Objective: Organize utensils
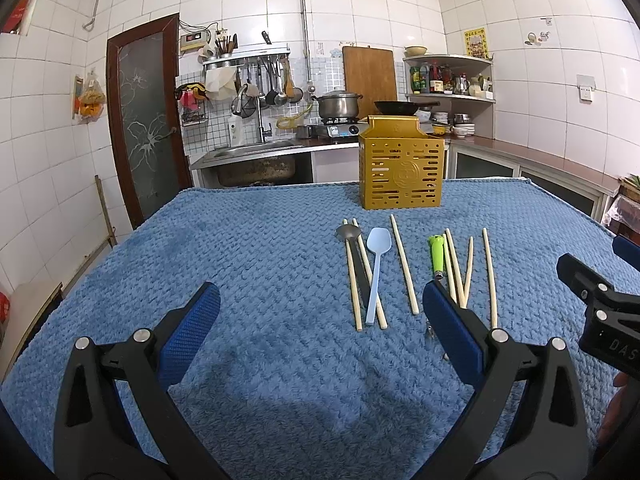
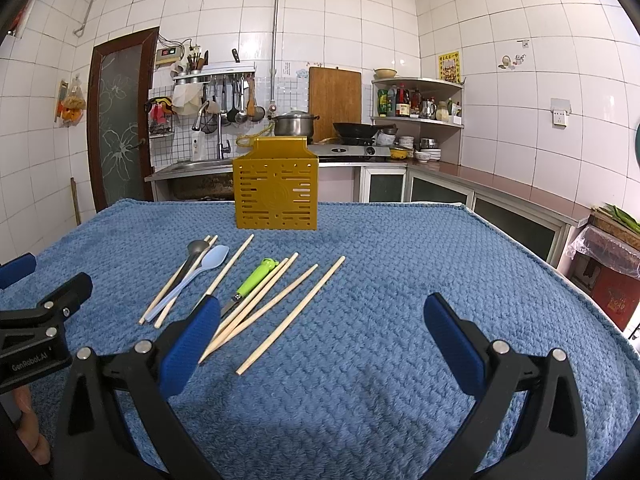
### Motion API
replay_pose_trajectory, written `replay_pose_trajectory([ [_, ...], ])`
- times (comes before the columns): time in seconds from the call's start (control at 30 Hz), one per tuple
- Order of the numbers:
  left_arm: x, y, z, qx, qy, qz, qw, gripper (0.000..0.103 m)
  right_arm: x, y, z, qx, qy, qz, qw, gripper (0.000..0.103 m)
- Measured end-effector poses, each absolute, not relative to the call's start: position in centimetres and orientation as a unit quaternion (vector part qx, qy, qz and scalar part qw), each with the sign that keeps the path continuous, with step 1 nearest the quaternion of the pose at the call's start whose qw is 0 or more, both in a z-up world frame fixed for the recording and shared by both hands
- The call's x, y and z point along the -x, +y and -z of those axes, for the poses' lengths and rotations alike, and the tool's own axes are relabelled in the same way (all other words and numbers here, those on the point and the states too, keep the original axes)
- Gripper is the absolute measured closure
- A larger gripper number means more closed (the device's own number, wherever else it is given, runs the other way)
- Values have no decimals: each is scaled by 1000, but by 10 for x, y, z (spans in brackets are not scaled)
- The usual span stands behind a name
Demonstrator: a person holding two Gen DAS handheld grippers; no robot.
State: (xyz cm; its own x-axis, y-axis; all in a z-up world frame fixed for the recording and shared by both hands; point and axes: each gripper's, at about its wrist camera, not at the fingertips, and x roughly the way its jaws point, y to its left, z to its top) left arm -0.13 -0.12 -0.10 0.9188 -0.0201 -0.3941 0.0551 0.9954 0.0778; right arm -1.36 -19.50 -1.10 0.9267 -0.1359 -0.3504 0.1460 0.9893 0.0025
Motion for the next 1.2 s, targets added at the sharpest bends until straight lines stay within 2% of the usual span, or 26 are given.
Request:
replay_pose_trajectory([
  [1.2, 2, -4, 1, -46, 202, 21, 978, 5, 14, -197, 11, -15, 177, 72, 982, 4],
])
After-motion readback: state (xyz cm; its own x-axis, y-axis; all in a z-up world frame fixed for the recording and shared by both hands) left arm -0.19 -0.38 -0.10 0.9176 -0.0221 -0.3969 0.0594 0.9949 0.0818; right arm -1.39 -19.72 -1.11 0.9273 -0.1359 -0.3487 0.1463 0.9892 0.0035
